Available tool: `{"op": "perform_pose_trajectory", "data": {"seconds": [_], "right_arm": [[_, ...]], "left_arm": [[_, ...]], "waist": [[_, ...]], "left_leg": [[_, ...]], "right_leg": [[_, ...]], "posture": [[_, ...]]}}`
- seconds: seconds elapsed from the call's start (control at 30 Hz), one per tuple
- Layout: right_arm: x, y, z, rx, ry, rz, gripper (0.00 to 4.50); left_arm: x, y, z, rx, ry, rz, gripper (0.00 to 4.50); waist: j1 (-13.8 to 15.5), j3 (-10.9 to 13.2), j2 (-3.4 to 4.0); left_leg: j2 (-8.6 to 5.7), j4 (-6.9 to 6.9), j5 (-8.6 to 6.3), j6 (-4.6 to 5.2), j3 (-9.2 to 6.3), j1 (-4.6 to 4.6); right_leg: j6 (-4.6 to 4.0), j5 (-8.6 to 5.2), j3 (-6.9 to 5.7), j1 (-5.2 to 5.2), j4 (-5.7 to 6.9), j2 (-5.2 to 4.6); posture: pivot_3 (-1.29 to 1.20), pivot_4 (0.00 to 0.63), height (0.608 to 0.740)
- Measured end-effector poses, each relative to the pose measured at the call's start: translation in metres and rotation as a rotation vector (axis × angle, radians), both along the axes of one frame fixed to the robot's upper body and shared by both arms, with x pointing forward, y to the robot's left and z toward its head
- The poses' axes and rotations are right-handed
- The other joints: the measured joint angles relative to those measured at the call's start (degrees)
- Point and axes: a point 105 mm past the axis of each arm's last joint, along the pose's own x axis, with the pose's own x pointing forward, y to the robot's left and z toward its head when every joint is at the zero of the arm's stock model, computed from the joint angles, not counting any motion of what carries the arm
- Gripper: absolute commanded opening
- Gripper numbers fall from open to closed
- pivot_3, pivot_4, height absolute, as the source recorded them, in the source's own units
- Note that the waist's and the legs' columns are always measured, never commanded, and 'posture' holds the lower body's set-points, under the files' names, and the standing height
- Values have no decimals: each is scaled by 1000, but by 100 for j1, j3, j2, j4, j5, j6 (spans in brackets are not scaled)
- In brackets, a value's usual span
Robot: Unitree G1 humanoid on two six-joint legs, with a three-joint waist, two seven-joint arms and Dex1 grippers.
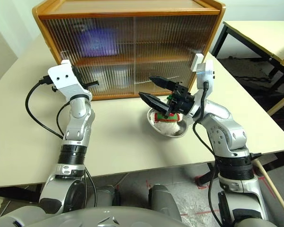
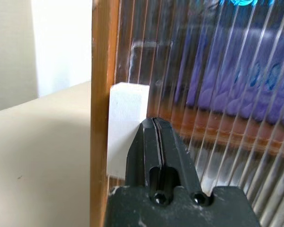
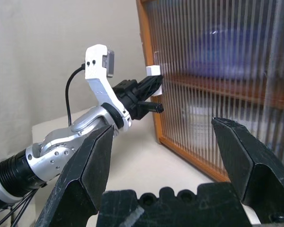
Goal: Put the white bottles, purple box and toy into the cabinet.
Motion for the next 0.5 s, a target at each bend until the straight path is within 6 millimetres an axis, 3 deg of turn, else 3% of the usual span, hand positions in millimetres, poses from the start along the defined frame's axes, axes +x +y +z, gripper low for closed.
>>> {"op": "perform_pose_trajectory", "data": {"seconds": [0.23,0.3,0.43,0.5], "right_arm": [[1,1,3,3,-15,1,4500],[2,1,3,6,-12,-7,4500],[5,-3,3,22,-7,-47,4500],[5,-6,1,26,3,-67,4132]], "left_arm": [[1,-42,9,0,-61,-375,207],[-2,-52,11,4,-69,-518,674],[-10,-58,19,64,-89,-802,2170],[-9,-53,21,94,-84,-873,2906]], "waist": [[11,0,0],[-8,0,0],[-74,0,0],[-102,-1,1]], "left_leg": [[-1,0,0,0,7,-5],[0,0,1,1,8,-6],[5,0,2,4,13,-5],[6,0,10,16,14,-3]], "right_leg": [[-3,-3,1,0,-8,-4],[-7,-6,0,-1,-7,-1],[-16,-14,0,-4,-2,6],[-16,-16,-2,-4,0,6]], "posture": [[57,0,740],[50,0,740],[17,0,740],[2,0,740]]}}
